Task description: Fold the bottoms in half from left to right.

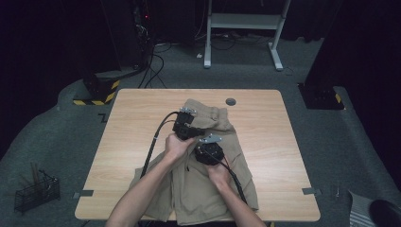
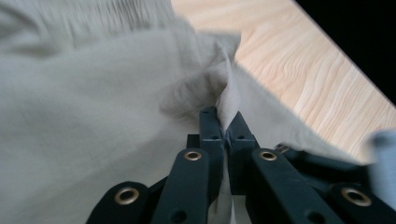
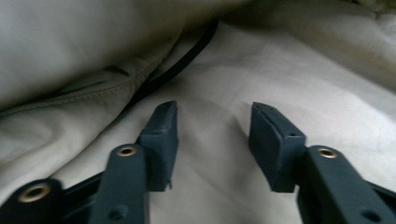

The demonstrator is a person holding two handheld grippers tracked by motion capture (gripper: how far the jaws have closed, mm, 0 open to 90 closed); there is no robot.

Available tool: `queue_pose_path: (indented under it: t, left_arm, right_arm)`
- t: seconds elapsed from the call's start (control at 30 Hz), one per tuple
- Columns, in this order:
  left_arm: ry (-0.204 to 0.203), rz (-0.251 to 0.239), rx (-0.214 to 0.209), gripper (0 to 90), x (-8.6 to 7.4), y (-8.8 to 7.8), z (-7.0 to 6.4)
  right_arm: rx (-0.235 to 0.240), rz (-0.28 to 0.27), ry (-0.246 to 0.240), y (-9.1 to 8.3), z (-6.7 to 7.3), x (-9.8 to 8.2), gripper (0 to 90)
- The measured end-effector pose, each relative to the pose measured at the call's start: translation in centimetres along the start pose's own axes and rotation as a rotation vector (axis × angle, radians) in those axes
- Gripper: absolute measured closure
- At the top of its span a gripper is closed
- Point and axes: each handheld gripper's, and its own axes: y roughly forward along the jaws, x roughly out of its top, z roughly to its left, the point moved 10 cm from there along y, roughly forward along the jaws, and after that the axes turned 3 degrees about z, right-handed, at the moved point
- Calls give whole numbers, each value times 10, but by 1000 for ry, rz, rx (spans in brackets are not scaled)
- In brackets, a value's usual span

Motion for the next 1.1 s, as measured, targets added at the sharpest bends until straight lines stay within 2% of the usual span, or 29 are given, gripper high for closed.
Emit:
queue_pose_path:
  t: [0.03,0.07,0.1,0.13,0.17,0.2,0.33,0.5,0.63,0.8,0.93,1.03,1.07,1.1]
  left_arm:
    - [21,24,5,849,-6,5,0]
    - [21,24,5,783,-6,5,0]
    - [28,32,8,783,-8,7,0]
    - [33,36,18,718,-10,6,0]
    - [45,37,33,609,-11,5,0]
    - [50,28,43,609,-12,2,0]
    - [74,11,64,455,-17,-15,-3]
    - [100,-11,62,390,-33,-39,-6]
    - [132,-27,102,355,-52,-54,0]
    - [162,-32,150,332,-79,-61,12]
    - [187,-35,225,365,-93,-54,26]
    - [196,-19,230,480,-97,-43,31]
    - [206,-14,233,621,-97,-40,32]
    - [209,-9,231,621,-96,-36,32]
  right_arm:
    - [7,0,5,-3,-1,-2,497]
    - [7,0,5,-3,-1,-2,497]
    - [17,5,6,-8,-2,-5,492]
    - [22,7,-5,-12,-4,-8,492]
    - [20,9,-26,-21,-10,-13,491]
    - [20,9,-26,-21,-10,-13,491]
    - [21,-2,-43,-38,-21,-21,491]
    - [20,3,-62,-50,-26,-30,488]
    - [18,4,-82,-54,-28,-36,485]
    - [47,13,-94,-55,-22,-45,475]
    - [54,19,-87,-50,-21,-50,469]
    - [53,8,-72,-47,-22,-48,463]
    - [45,2,-68,-46,-22,-47,463]
    - [45,2,-68,-46,-22,-47,463]
